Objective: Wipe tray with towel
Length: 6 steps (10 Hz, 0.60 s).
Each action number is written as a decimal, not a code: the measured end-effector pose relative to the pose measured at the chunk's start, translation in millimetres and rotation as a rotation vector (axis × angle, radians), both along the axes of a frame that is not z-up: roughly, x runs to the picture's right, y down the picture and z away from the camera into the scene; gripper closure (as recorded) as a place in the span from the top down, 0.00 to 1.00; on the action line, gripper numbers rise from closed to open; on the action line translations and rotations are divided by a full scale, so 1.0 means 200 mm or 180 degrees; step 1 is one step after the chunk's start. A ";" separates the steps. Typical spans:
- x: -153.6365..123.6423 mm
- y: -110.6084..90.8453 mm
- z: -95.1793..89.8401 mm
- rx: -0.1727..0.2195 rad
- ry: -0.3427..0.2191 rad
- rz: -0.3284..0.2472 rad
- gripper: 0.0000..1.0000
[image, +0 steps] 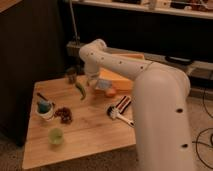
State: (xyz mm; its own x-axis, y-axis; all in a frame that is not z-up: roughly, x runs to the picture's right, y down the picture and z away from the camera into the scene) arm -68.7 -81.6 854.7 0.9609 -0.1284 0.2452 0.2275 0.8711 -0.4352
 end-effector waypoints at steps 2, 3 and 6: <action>0.11 -0.20 0.03 0.0020 0.0039 0.0138 0.00; 0.15 -0.25 0.04 0.0027 0.0048 0.0170 0.00; 0.17 -0.31 0.04 0.0043 0.0052 0.0196 0.00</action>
State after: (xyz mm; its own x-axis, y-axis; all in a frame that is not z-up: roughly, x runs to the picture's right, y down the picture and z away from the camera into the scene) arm -34.7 -143.2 863.0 0.9710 -0.0720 0.2281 0.1661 0.8891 -0.4265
